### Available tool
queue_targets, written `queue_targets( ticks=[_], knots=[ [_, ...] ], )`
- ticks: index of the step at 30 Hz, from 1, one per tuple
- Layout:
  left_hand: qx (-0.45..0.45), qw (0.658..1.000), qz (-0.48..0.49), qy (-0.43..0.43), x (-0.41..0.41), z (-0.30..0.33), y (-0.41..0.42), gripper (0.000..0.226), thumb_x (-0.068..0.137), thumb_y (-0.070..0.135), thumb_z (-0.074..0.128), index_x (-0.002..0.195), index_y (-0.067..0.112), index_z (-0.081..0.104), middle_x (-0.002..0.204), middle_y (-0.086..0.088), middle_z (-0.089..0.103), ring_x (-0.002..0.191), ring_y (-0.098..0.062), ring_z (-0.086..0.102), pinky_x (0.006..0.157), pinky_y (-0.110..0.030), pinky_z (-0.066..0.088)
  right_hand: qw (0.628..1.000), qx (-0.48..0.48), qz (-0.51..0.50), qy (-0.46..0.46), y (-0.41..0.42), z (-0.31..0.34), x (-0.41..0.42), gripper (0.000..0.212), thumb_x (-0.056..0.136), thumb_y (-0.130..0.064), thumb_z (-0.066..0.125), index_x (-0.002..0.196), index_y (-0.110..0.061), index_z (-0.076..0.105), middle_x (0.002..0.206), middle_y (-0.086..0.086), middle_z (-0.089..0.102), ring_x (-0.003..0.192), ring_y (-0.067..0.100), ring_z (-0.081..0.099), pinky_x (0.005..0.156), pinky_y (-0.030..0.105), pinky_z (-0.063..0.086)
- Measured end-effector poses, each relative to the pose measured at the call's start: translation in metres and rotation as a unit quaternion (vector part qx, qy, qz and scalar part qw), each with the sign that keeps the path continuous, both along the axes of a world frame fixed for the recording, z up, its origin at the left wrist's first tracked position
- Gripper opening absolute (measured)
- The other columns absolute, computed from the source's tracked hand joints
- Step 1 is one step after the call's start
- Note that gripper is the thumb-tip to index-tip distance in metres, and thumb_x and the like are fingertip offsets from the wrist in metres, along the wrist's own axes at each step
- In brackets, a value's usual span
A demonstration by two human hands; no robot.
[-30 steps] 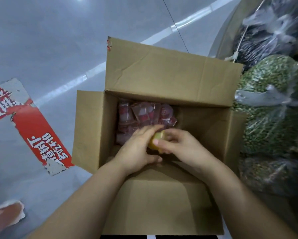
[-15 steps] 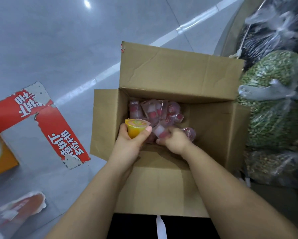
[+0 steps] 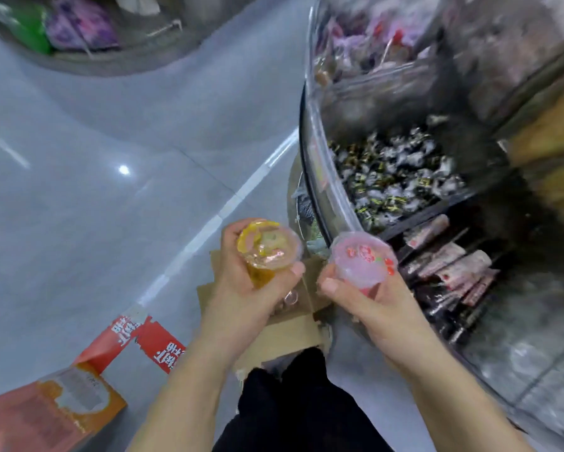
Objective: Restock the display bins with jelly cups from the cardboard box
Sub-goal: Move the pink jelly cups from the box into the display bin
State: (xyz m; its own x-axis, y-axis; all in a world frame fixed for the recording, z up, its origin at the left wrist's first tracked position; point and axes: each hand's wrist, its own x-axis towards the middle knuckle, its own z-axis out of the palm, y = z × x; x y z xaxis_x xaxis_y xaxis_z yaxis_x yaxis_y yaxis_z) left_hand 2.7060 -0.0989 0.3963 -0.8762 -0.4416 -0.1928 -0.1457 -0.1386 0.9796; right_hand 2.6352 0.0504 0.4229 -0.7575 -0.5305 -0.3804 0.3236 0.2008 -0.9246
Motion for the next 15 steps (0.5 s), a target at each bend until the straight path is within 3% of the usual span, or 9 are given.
queue_targets(
  ticks=[2,4,6,11,15],
  knots=[
    [-0.031,0.997,-0.05,0.053,-0.018,0.058,0.015,0.046,0.066,0.029,0.071,0.101,0.031,0.043,0.09,0.028,0.063,0.079,0.01,0.059,0.068,-0.004,0.044,0.994,0.013,-0.025,0.101,0.024,0.058,-0.001,0.042,0.069,-0.014,0.07,0.108,-0.007,0.055,0.09,-0.006,0.065,0.081,0.004,0.062,0.073,0.012,0.047],
    [-0.059,0.988,-0.096,0.102,-0.034,0.103,0.036,0.043,0.068,0.027,0.07,0.102,0.032,0.044,0.096,0.027,0.062,0.087,0.009,0.059,0.075,-0.005,0.042,0.981,0.012,-0.047,0.186,0.051,0.105,-0.002,0.042,0.069,-0.011,0.072,0.103,-0.031,0.059,0.096,-0.014,0.066,0.09,0.003,0.063,0.078,0.012,0.047],
    [-0.085,0.977,-0.138,0.141,-0.047,0.136,0.058,0.043,0.067,0.027,0.071,0.103,0.038,0.049,0.099,0.026,0.063,0.091,0.007,0.059,0.078,-0.005,0.042,0.967,0.011,-0.081,0.242,0.079,0.139,-0.004,0.048,0.068,-0.006,0.07,0.101,-0.041,0.061,0.098,-0.017,0.067,0.091,-0.001,0.063,0.077,0.01,0.047],
    [-0.131,0.949,-0.212,0.193,-0.079,0.186,0.118,0.051,0.064,0.026,0.071,0.105,0.05,0.053,0.099,0.026,0.063,0.093,0.006,0.06,0.075,-0.002,0.042,0.942,-0.015,-0.202,0.268,0.15,0.177,-0.016,0.056,0.07,-0.001,0.064,0.112,-0.038,0.056,0.103,-0.01,0.065,0.095,0.005,0.061,0.08,0.011,0.046],
    [-0.19,0.932,-0.233,0.205,-0.111,0.212,0.157,0.07,0.063,0.032,0.071,0.122,0.052,0.039,0.102,0.022,0.059,0.096,0.001,0.059,0.078,-0.005,0.042,0.936,-0.007,-0.235,0.262,0.202,0.191,-0.036,0.055,0.069,-0.009,0.064,0.109,-0.044,0.051,0.1,-0.013,0.065,0.087,0.004,0.06,0.074,0.009,0.045]
  ],
)
